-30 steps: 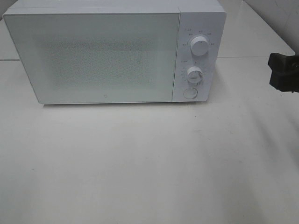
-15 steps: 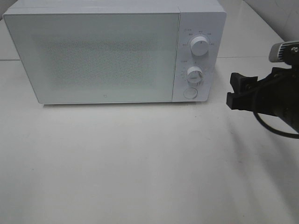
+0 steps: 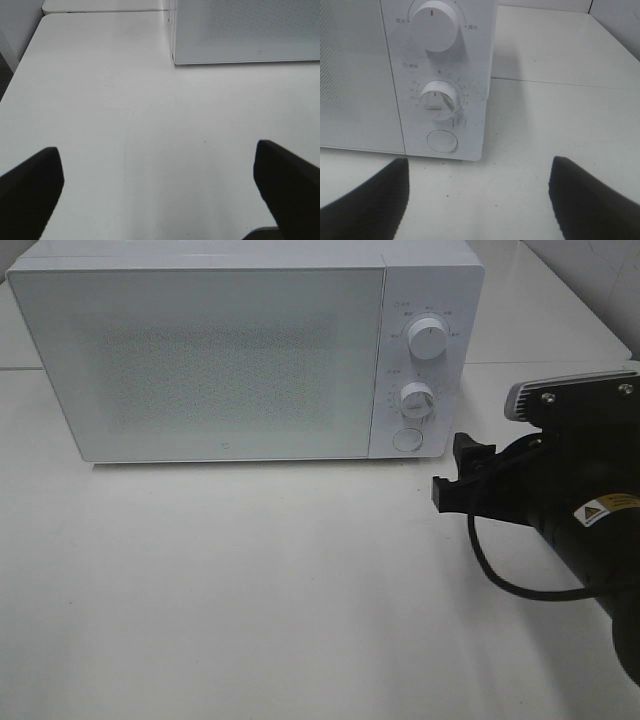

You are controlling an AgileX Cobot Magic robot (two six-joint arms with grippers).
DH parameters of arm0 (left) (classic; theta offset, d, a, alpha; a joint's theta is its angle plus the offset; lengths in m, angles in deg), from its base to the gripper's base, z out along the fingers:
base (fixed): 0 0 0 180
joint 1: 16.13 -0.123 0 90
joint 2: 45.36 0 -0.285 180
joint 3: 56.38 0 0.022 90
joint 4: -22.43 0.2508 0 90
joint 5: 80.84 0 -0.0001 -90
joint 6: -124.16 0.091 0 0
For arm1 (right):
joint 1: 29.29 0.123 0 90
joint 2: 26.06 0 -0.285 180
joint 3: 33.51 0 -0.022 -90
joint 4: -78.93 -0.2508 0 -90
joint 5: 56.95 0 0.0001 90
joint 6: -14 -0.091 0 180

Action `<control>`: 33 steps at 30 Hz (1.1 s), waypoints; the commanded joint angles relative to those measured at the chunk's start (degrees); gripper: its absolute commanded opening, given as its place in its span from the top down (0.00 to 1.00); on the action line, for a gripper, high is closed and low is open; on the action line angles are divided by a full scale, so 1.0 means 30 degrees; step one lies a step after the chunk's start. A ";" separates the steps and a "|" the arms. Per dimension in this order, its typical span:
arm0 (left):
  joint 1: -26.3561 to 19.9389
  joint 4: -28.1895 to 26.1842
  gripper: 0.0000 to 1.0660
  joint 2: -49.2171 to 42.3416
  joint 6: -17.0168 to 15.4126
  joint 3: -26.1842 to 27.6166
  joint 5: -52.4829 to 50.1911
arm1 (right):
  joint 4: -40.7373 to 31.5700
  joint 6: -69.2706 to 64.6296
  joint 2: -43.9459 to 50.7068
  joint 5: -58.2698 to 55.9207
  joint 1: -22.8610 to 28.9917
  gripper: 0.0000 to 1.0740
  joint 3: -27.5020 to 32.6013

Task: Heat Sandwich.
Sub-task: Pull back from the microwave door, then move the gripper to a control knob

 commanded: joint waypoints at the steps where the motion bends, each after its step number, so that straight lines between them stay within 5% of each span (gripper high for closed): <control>1: -0.0038 -0.0095 0.08 -0.0497 -0.0095 -0.0019 -0.0210 | -0.0688 0.0363 -0.0439 0.0363 0.0535 0.30 -0.0516; 33: -0.0038 -0.0095 0.08 -0.0497 -0.0095 -0.0019 -0.0210 | -0.0917 -0.1547 -0.3858 0.1757 0.0458 0.30 -0.3189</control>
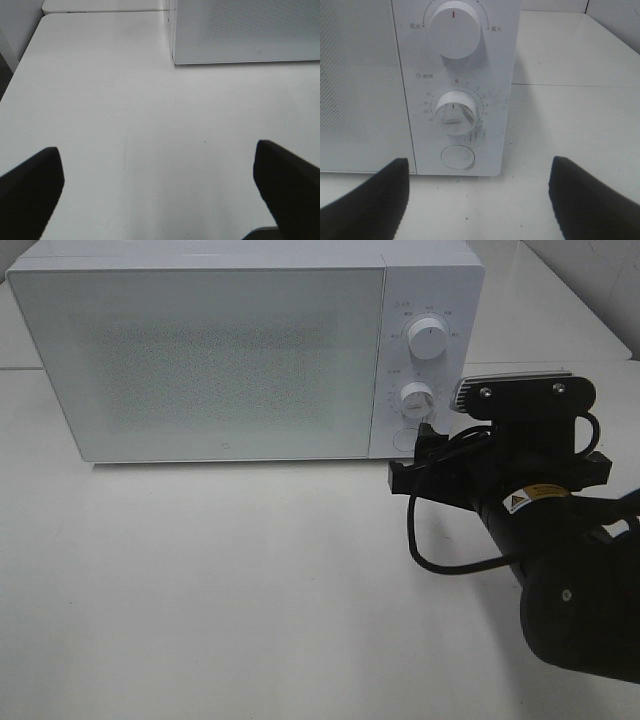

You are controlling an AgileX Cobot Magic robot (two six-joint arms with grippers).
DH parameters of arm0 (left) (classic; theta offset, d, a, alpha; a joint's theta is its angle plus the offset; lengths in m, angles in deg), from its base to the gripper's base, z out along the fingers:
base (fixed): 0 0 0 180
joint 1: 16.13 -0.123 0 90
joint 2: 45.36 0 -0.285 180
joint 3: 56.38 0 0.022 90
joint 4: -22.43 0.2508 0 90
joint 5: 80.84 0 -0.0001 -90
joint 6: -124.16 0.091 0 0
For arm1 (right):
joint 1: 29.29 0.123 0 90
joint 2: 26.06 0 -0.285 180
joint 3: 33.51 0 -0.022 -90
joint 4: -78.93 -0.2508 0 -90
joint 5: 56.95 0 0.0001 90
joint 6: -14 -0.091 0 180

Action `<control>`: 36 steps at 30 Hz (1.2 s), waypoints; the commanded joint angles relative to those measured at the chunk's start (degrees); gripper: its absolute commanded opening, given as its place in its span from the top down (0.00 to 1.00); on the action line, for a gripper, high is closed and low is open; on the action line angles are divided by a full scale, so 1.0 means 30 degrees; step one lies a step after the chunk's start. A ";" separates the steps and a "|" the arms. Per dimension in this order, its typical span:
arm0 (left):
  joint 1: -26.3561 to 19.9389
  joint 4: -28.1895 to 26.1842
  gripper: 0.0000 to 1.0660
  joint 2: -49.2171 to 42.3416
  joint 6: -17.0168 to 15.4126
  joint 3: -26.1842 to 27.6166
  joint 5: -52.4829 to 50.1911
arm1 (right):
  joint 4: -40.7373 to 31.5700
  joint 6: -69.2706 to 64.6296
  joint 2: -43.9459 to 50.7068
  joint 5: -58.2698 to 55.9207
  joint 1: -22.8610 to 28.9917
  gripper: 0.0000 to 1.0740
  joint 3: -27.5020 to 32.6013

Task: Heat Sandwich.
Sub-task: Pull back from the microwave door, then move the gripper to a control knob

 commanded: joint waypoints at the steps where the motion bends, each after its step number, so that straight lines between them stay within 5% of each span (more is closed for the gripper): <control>1: -0.0038 -0.0095 0.08 -0.0497 -0.0095 -0.0019 -0.0210 | 0.0306 -0.0306 -0.0458 0.0267 -0.0420 0.30 -0.0668; 17: -0.0038 -0.0095 0.08 -0.0497 -0.0076 -0.0019 -0.0210 | 0.3514 -0.0191 -0.3037 -0.1375 -0.2693 0.30 -0.3782; 36: -0.0038 -0.0095 0.08 -0.0363 -0.0076 -0.0019 -0.0210 | 0.4106 -0.0172 -0.5099 -0.1795 -0.3992 0.30 -0.6532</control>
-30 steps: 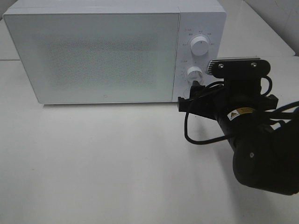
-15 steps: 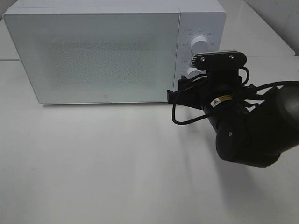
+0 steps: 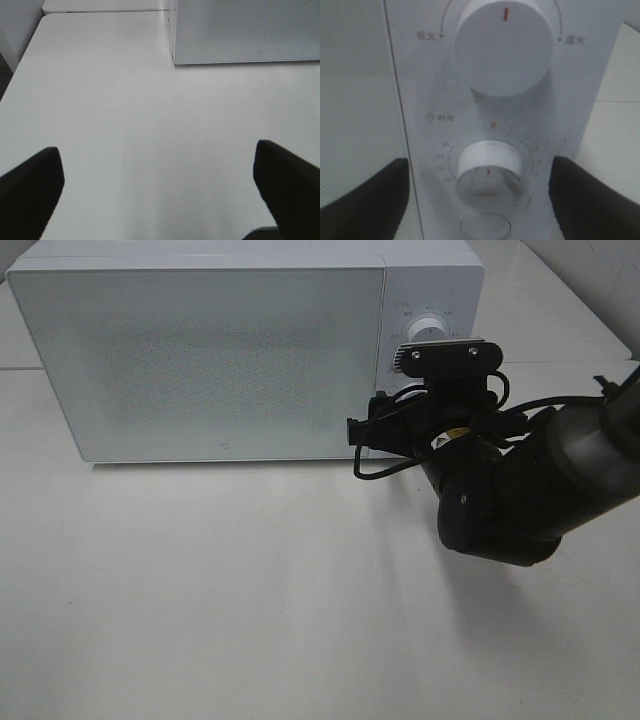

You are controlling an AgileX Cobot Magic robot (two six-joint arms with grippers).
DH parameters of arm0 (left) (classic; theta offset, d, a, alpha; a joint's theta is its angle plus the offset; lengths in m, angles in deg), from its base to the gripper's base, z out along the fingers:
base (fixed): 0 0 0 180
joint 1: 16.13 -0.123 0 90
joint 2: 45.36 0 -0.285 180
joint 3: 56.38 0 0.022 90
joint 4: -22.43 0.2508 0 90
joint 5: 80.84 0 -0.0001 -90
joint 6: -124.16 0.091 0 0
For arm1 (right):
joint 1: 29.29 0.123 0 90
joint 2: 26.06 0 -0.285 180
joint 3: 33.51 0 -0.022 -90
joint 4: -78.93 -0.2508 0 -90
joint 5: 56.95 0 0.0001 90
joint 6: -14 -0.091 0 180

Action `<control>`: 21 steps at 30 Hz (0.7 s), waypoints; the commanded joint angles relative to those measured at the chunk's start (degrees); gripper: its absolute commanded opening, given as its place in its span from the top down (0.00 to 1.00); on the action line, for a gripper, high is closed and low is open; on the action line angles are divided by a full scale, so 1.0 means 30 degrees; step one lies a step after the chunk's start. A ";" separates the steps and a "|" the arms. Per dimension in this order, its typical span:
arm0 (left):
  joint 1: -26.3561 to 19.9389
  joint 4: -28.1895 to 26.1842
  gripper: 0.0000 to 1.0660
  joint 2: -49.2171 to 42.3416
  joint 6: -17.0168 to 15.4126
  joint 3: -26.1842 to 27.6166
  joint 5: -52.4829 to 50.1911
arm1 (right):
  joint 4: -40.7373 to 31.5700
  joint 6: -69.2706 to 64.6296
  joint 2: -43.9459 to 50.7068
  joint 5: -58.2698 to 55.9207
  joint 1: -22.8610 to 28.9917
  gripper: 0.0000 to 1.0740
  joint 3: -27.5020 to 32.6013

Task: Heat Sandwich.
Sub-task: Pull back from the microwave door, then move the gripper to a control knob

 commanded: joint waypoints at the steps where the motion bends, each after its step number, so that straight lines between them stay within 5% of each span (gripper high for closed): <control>1: -0.0038 -0.0095 0.08 -0.0363 -0.0076 -0.0019 -0.0210 | 0.0191 0.0115 -0.0420 0.0153 -0.0325 0.30 -0.0535; 12: -0.0038 -0.0095 0.08 -0.0363 -0.0076 -0.0019 -0.0210 | 0.0153 0.0115 -0.0497 0.0172 -0.0306 0.33 -0.0554; 16: -0.0038 -0.0095 0.08 -0.0363 -0.0076 -0.0019 -0.0210 | 0.0153 0.0115 -0.0497 0.0172 -0.0306 0.42 -0.0554; 21: -0.0038 -0.0095 0.08 -0.0363 -0.0076 -0.0019 -0.0210 | 0.0191 0.0134 -0.0497 0.0172 -0.0382 0.64 -0.0554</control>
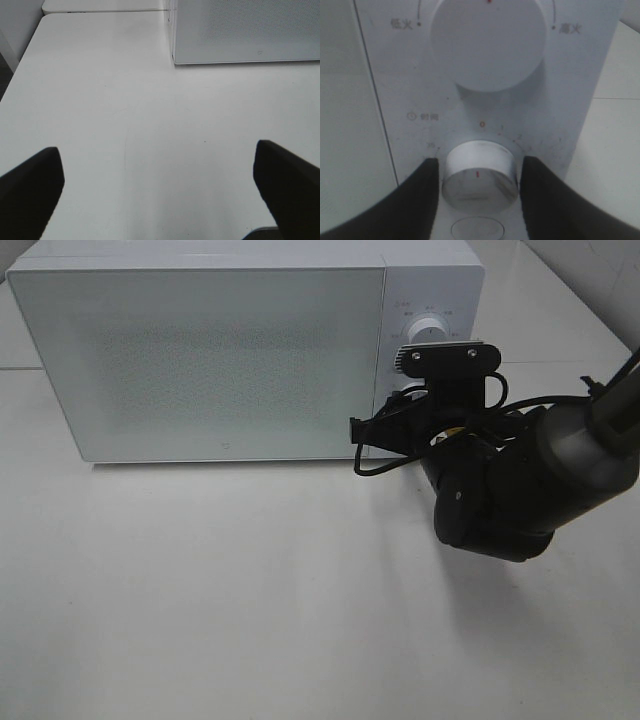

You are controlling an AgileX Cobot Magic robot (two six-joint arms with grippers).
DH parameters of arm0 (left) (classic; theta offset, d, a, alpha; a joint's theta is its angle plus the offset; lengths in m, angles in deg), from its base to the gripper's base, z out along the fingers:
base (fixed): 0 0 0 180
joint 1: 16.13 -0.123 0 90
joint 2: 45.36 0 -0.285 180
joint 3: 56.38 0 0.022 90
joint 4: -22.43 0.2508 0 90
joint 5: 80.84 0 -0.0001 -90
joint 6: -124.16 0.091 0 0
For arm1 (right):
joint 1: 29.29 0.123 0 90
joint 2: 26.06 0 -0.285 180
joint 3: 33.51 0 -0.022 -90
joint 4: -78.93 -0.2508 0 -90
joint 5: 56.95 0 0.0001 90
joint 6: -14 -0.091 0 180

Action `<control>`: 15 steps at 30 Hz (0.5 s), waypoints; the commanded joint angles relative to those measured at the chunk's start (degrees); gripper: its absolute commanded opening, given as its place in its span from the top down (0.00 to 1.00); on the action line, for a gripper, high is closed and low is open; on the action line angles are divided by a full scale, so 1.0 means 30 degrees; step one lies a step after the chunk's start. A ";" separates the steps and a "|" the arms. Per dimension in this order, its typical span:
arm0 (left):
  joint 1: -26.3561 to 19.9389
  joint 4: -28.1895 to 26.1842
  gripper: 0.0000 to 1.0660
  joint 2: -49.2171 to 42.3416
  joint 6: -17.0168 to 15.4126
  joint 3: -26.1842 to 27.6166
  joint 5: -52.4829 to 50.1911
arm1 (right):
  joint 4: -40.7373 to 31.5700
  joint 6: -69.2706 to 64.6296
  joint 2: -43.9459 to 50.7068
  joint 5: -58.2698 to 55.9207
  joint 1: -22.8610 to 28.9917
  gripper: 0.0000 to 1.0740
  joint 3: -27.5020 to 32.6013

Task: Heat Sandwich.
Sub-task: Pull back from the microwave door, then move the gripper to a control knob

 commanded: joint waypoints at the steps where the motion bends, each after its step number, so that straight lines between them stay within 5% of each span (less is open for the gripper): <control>1: -0.0038 -0.0095 0.08 -0.0363 -0.0076 -0.0019 -0.0210 | 0.0248 0.0134 0.0057 0.0153 -0.0267 0.73 -0.0191; 6: -0.0038 -0.0095 0.08 -0.0363 -0.0076 -0.0019 -0.0210 | 0.0229 0.0134 0.0057 0.0210 -0.0286 0.89 -0.0191; 15: -0.0038 -0.0095 0.08 -0.0363 -0.0076 -0.0019 -0.0210 | 0.0229 0.0134 0.0057 0.0401 -0.0286 0.89 -0.0191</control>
